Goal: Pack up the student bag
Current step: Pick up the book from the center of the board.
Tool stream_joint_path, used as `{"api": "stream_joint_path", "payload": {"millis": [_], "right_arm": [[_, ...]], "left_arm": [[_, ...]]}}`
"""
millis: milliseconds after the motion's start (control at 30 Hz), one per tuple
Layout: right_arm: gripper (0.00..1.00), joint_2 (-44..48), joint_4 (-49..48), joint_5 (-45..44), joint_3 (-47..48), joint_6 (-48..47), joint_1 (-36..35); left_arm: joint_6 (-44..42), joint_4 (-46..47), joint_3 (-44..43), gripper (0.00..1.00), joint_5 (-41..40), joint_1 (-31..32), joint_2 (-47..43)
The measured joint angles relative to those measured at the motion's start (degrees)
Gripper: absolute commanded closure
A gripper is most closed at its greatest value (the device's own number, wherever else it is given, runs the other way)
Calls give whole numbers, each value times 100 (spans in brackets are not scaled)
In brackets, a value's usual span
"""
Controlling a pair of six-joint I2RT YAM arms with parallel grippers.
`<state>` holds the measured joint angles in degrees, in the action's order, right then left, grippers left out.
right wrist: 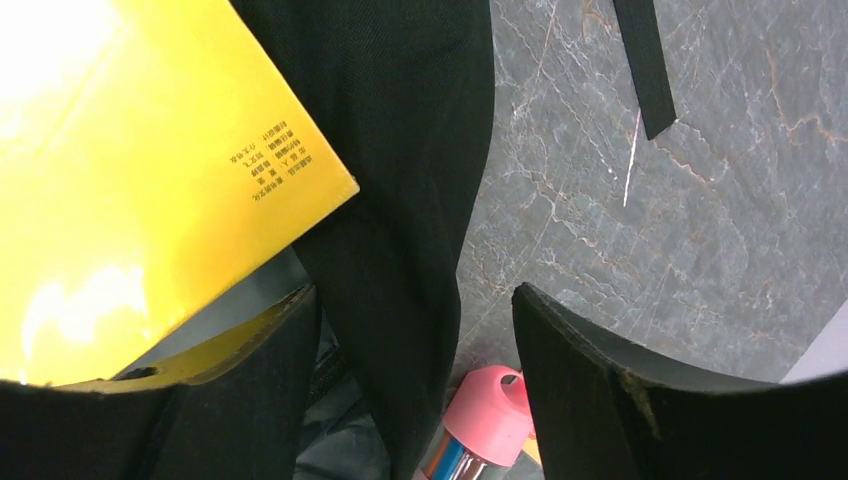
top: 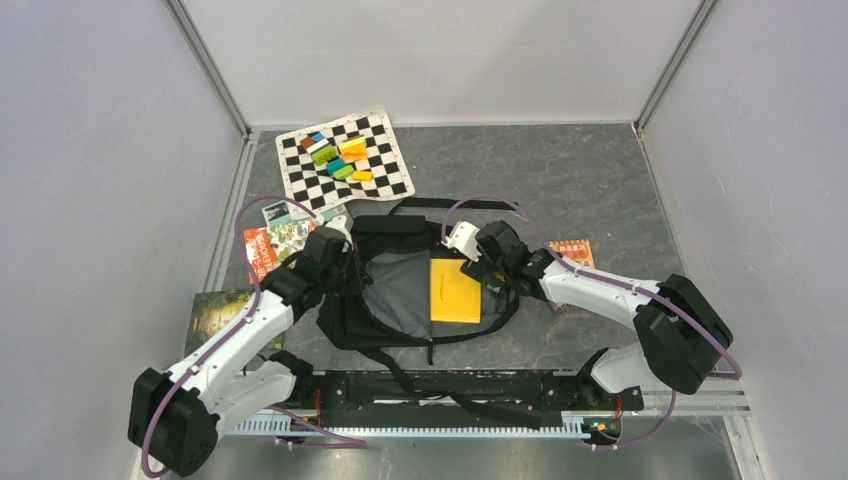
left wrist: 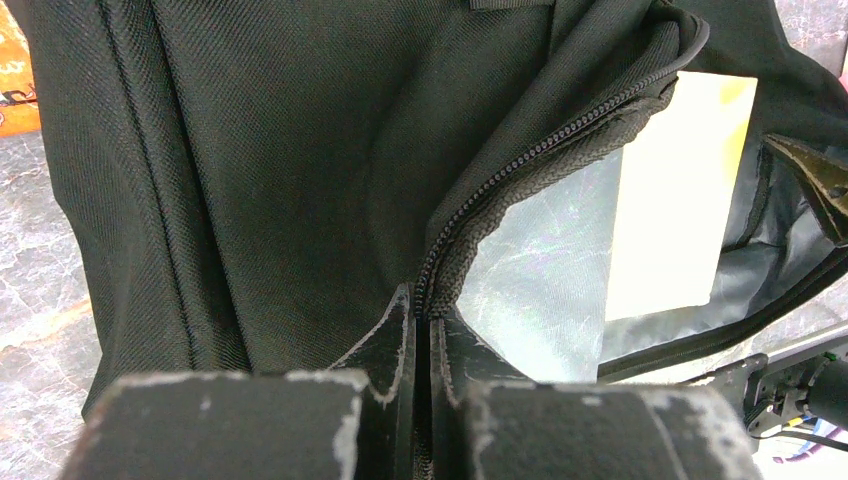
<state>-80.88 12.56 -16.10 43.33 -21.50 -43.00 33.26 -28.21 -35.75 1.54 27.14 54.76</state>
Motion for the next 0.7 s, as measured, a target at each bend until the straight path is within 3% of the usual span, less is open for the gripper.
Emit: {"api": "stream_joint_path", "payload": {"millis": [167, 200, 267, 300, 467, 700], "right_arm": [[51, -188, -258, -66, 9, -9, 0], [60, -245, -264, -81, 22, -4, -2], [91, -317, -284, -118, 42, -2, -2], [99, -321, -299, -173, 42, -4, -7], [100, -190, -483, -608, 42, 387, -13], [100, 551, -632, -1097, 31, 1864, 22]], "left_arm": [[-4, -15, -31, 98, 0, 0, 2], [-7, -24, -39, 98, 0, 0, 2], [-9, -48, -55, 98, -2, 0, 2], [-11, -61, -63, 98, -2, 0, 2], [-11, -116, -85, 98, -11, 0, -7], [-11, -177, -85, 98, -70, 0, -262]]}}
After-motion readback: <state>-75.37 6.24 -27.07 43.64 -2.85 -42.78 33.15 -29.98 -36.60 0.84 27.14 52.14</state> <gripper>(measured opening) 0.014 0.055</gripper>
